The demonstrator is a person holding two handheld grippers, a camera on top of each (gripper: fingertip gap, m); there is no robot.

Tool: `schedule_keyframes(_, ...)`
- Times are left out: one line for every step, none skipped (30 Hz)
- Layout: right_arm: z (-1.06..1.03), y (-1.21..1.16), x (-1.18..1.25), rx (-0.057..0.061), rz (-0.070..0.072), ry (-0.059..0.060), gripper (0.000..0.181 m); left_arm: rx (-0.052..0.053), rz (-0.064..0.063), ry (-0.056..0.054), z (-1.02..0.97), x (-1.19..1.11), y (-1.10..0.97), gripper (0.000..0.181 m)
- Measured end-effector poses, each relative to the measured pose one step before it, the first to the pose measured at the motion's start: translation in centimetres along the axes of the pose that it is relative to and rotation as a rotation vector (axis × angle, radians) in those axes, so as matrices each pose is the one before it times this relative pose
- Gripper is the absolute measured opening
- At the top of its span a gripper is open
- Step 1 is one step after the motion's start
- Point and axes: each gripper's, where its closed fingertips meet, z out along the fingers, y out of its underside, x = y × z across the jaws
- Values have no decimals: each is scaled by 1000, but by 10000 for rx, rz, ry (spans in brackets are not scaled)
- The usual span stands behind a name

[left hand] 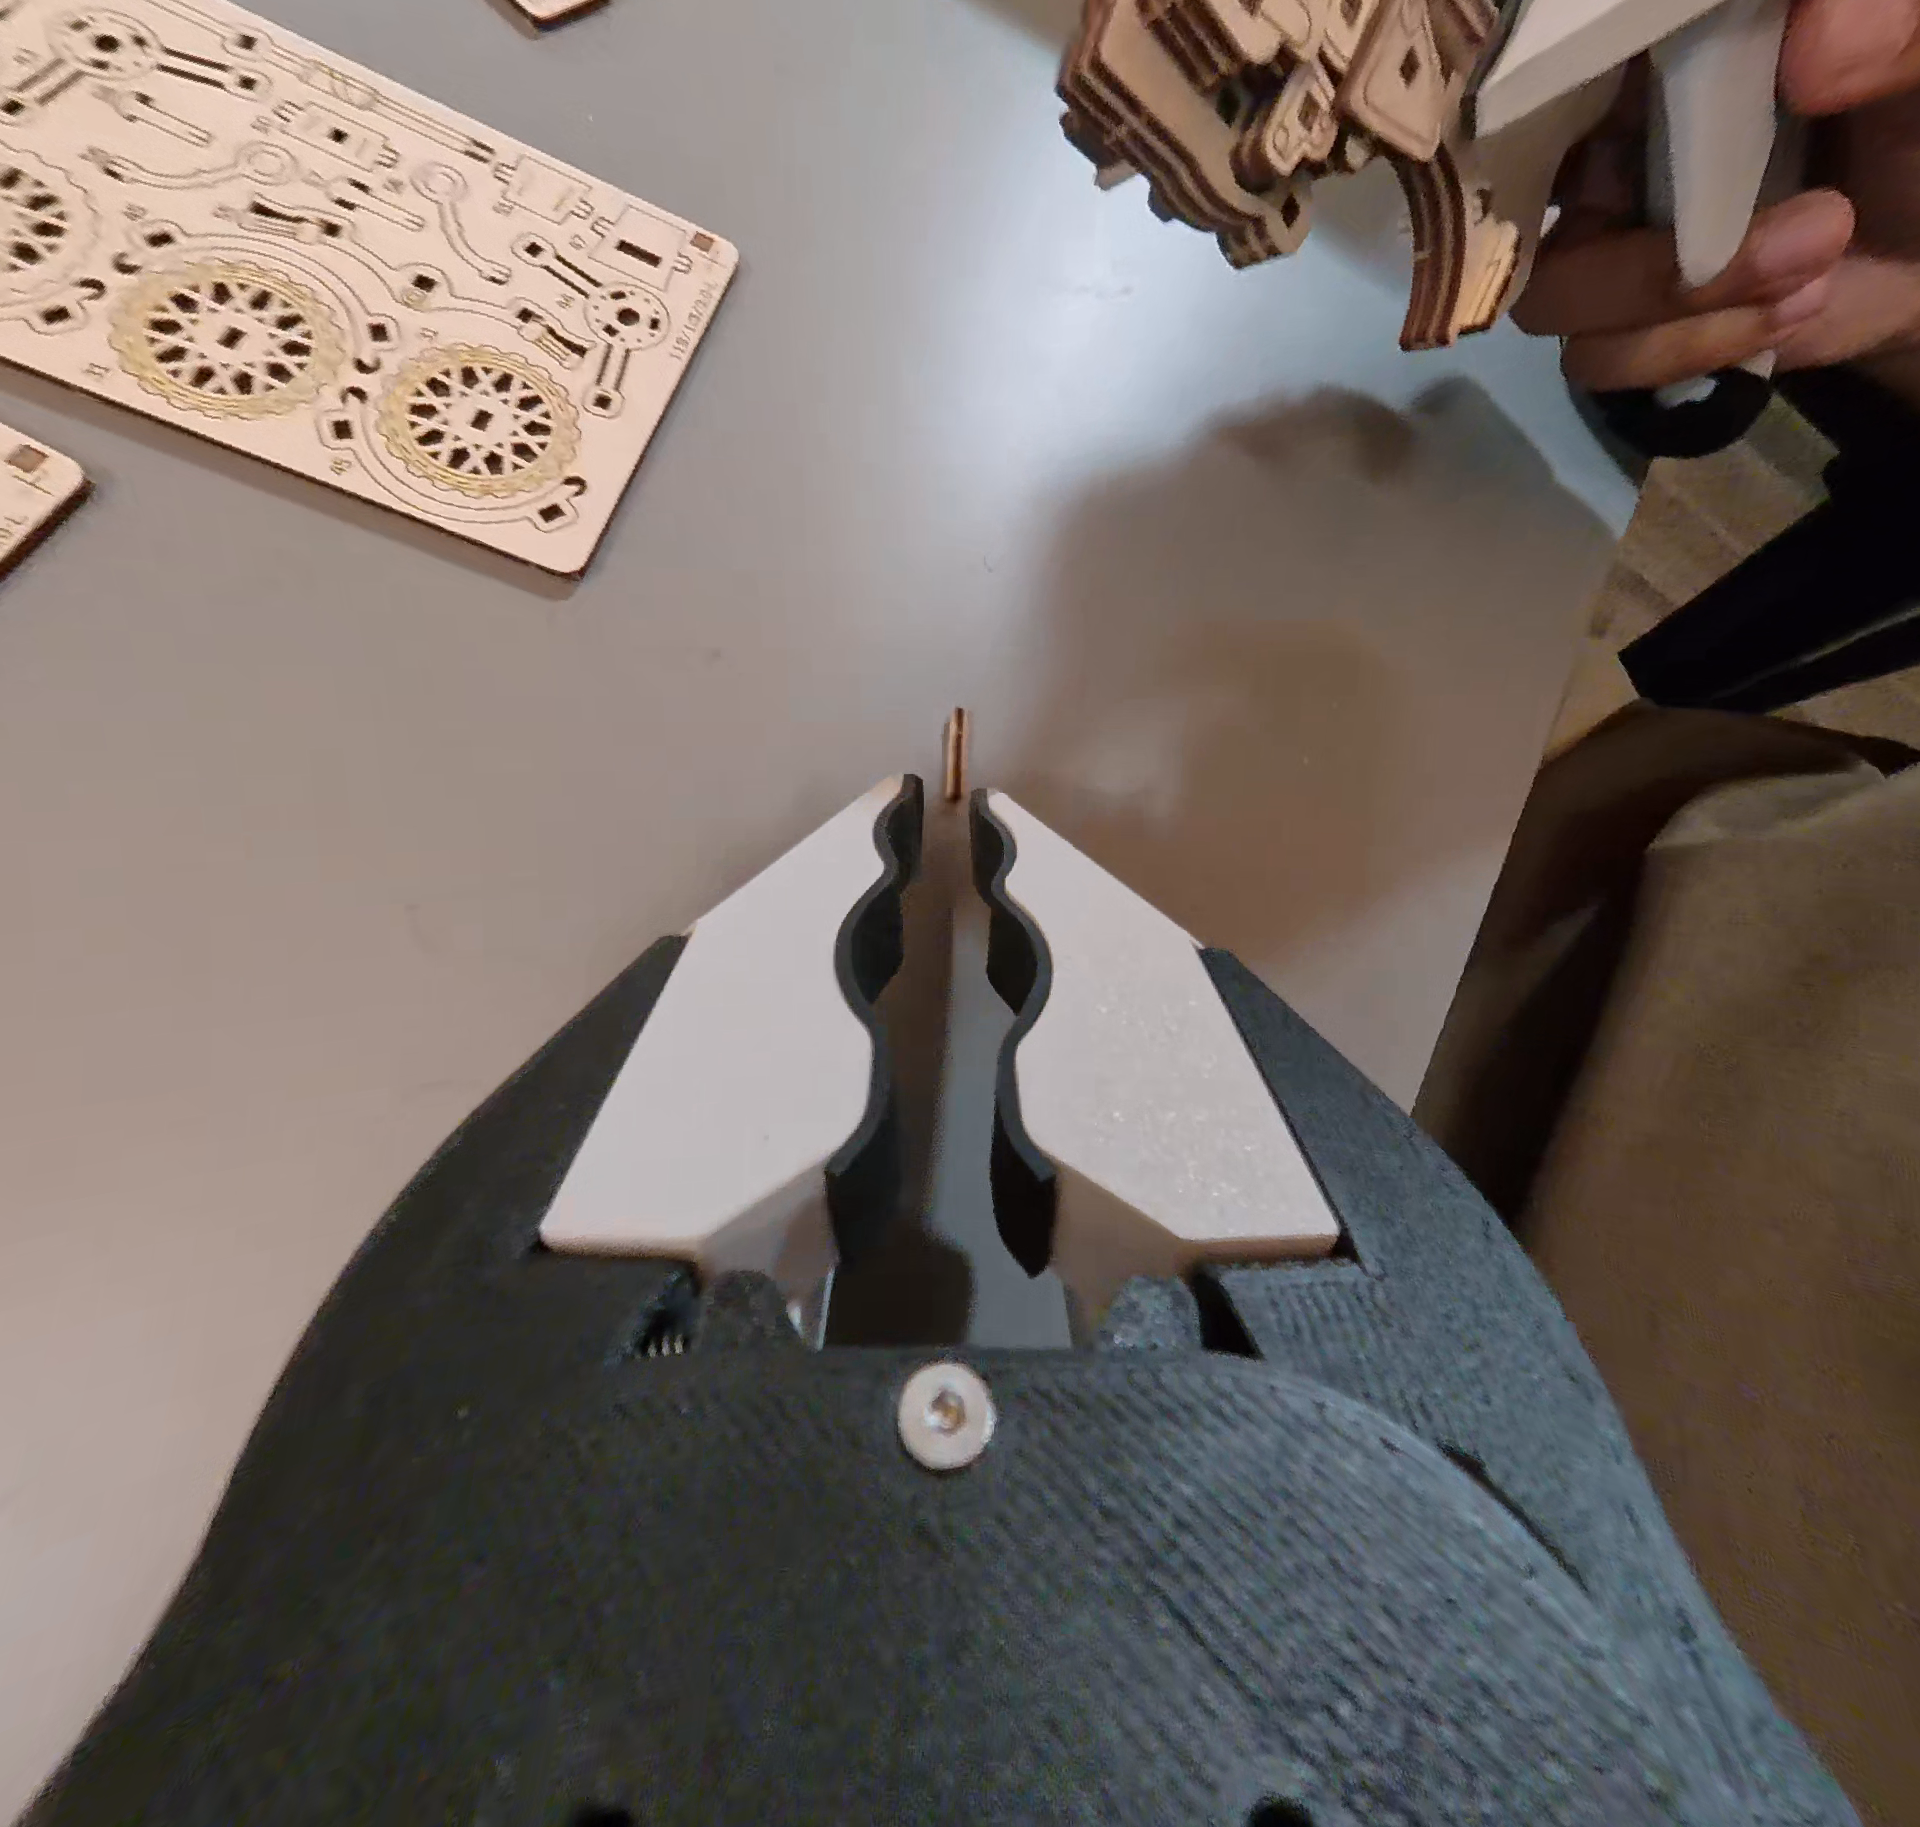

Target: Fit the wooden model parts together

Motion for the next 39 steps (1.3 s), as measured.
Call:
schedule_keyframes(-6, 8, -8, 0, 14, -13, 13, -110, 55, 48, 129, 149, 192, 6)
schedule_keyframes(11, 12, -16, -5, 8, -12, 14, -51, 66, -37, 104, 44, 94, 6)
schedule_keyframes(17, 13, -16, -7, 1, -7, 13, -5, 89, -48, 80, 21, 26, 6)
schedule_keyframes(4, 20, 0, -6, -1, -3, 13, -5, 92, -50, 78, 7, 23, 6)
schedule_keyframes(11, 13, -2, -6, 2, -5, 13, -17, 81, -68, 86, -36, 54, 6)
schedule_keyframes(7, 2, -4, -1, 7, -7, 13, 38, 67, -67, 55, -9, -52, 6)
schedule_keyframes(9, -15, 0, 3, 11, -10, 13, 67, 47, -44, 67, 35, -86, 6)
schedule_keyframes(3, -3, 3, 3, 12, -9, 13, 54, 32, -64, 85, 16, -68, 5)
schedule_keyframes(10, -10, 14, 3, 11, -4, 14, 20, 56, -94, 76, -31, -33, 4)
schedule_keyframes(16, -9, 6, 2, 8, -3, 13, -55, 77, -115, 82, -52, 35, 4)
schedule_keyframes(1, 1, 20, 0, 5, -1, 13, -34, 100, -113, 61, -33, 17, 3)
schedule_keyframes(13, 0, 1, -1, 3, 2, 13, -13, 95, -68, 31, 24, -4, 2)
schedule_keyframes(13, 0, 5, -1, -2, 3, 13, -3, 55, -49, 4, -3, -7, 1)
schedule_keyframes(5, 15, -9, -3, -8, 5, 13, 11, -15, -39, 0, -52, -24, 0)
schedule_keyframes(9, 5, -2, -5, -14, 10, 13, 48, -116, -45, -37, -140, -76, 0)
schedule_keyframes(2, 17, -7, -6, -21, 17, 13, 110, -223, 39, -65, -110, -163, 0)
schedule_keyframes(0, 12, 11, -7, -34, 30, 13, 242, -365, 186, -138, 11, -348, 0)
schedule_keyframes(-7, 22, 18, -15, -50, 43, 13, 337, -526, 385, -214, 254, -517, 0)
schedule_keyframes(-5, 41, 41, -22, -69, 66, 13, 351, -648, 532, -249, 447, -597, 0)
schedule_keyframes(-6, 39, 61, -31, -82, 76, 13, 355, -660, 519, -284, 430, -628, 0)
schedule_keyframes(6, 38, 52, -32, -78, 73, 13, 344, -582, 449, -258, 366, -586, 0)
schedule_keyframes(15, 37, 43, -22, -63, 63, 13, 329, -546, 415, -247, 338, -536, 0)
schedule_keyframes(21, 29, 40, -16, -41, 54, 13, 343, -618, 489, -214, 433, -524, 0)
schedule_keyframes(40, 33, 39, -13, -20, 42, 13, 361, -800, 658, -196, 630, -540, 0)
schedule_keyframes(49, 40, 57, -13, -10, 47, 13, 355, -1120, 880, -174, 834, -557, 0)
schedule_keyframes(71, 29, 93, -11, -11, 70, 14, 373, -1309, 1027, -180, 897, -581, 0)
schedule_keyframes(84, 14, 85, 1, -20, 81, 14, 341, -1244, 893, -157, 631, -472, 0)
schedule_keyframes(107, 13, 43, 6, -23, 67, 14, 252, -963, 604, -121, 219, -297, 0)
schedule_keyframes(134, 32, -24, -4, -26, 36, 14, 150, -543, 274, -66, -118, -121, 0)
schedule_keyframes(134, 55, -68, -9, -53, 31, 14, 81, -166, -10, -13, -295, -25, 0)
schedule_keyframes(128, 41, -32, 9, -116, 99, 14, 61, -24, 15, 64, -32, -16, 0)
schedule_keyframes(127, 34, -16, -3, -212, 152, 14, 59, -84, 169, 115, 343, -20, 0)
schedule_keyframes(127, 35, -29, -30, -297, 179, 14, 37, -124, 229, 141, 468, 6, 0)
schedule_keyframes(118, 24, 24, -36, -353, 234, 14, 66, -39, 106, 106, 286, -10, 0)
schedule_keyframes(81, -5, 90, -28, -370, 272, 14, 123, 161, -136, -7, -41, -90, 0)
schedule_keyframes(29, -6, 76, -30, -344, 232, 14, 85, 330, -249, -85, -160, -115, 0)
schedule_keyframes(-9, -12, 78, -24, -260, 169, 14, 5, 402, -280, -141, -221, -126, 0)
schedule_keyframes(-55, -36, 83, 2, -145, 101, 14, -52, 460, -360, -171, -354, -149, 0)
schedule_keyframes(-104, -81, 81, 46, -26, 45, 14, -60, 613, -424, -172, -463, -177, 0)
